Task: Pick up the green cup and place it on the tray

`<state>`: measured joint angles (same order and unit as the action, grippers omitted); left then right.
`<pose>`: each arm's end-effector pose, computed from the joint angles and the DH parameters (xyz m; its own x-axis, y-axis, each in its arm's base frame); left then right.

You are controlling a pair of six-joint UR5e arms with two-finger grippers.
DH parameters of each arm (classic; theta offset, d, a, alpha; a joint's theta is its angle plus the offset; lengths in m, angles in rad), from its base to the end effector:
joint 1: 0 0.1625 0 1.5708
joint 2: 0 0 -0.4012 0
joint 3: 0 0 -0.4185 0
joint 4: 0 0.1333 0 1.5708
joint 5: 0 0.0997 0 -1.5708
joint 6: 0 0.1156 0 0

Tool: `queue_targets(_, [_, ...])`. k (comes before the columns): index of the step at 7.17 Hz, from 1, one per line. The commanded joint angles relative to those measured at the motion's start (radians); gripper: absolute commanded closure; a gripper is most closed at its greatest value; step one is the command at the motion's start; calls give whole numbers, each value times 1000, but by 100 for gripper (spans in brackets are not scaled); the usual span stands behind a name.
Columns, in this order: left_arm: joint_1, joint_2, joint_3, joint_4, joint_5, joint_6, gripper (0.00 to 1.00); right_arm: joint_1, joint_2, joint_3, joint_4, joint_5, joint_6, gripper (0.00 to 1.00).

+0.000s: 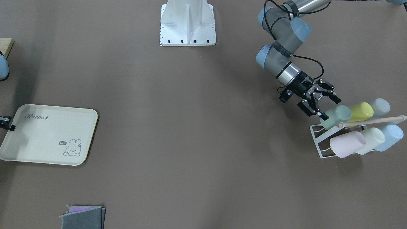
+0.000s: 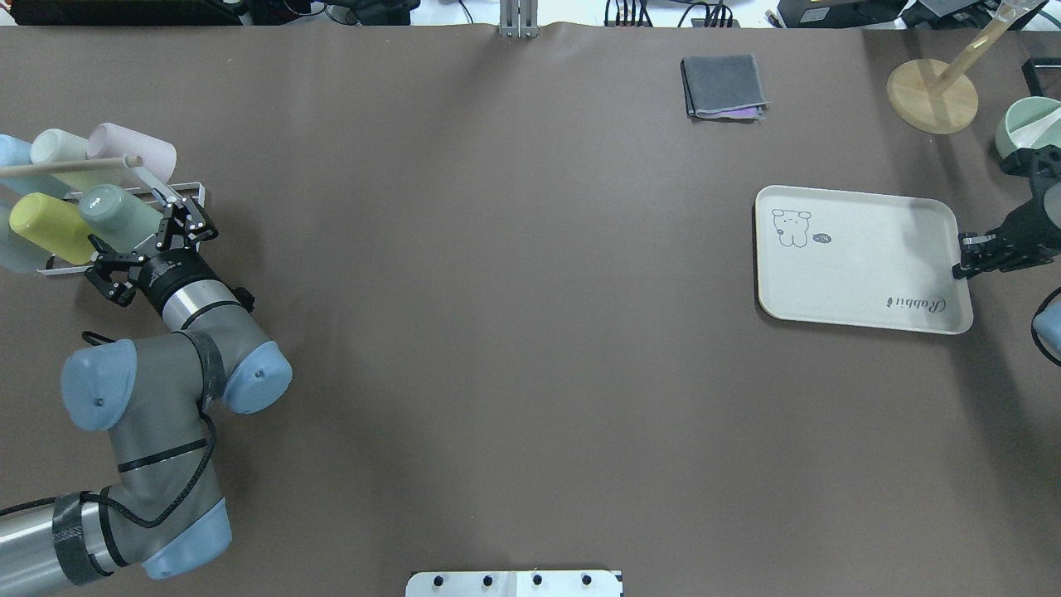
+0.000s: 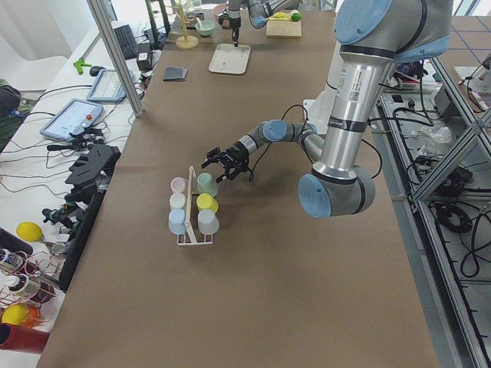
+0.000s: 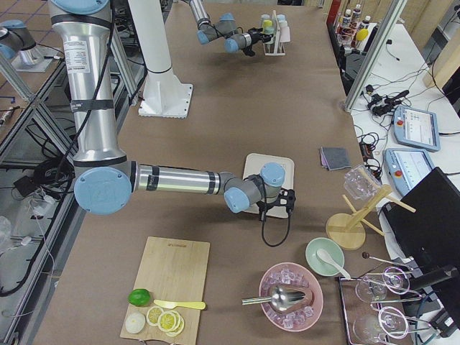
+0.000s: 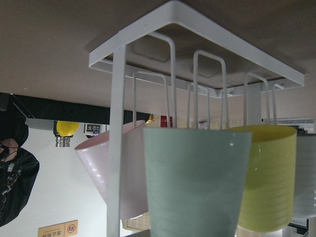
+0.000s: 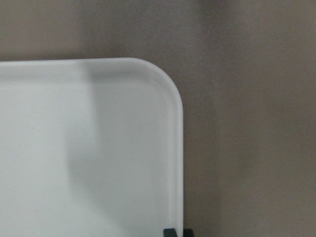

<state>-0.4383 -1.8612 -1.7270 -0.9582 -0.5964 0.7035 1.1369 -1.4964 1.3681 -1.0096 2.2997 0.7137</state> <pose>0.4280 -0.4534 0.4467 -0.4903 0.7028 0.5154 -0.7551 -0.0473 -0.6539 -0.1892 -0.5423 0.6526 0.6726 0.1105 0.7317 -0.0777 0.9939 -0.0787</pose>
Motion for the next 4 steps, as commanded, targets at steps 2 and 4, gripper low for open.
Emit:
queue_targets(2, [12,2,59,-42,13,1,3,1,-10,162,-1,122,-25,100])
queue_targets(4, [13,2,66,-43,16,5,4,-66,56,218,0,139,54,100])
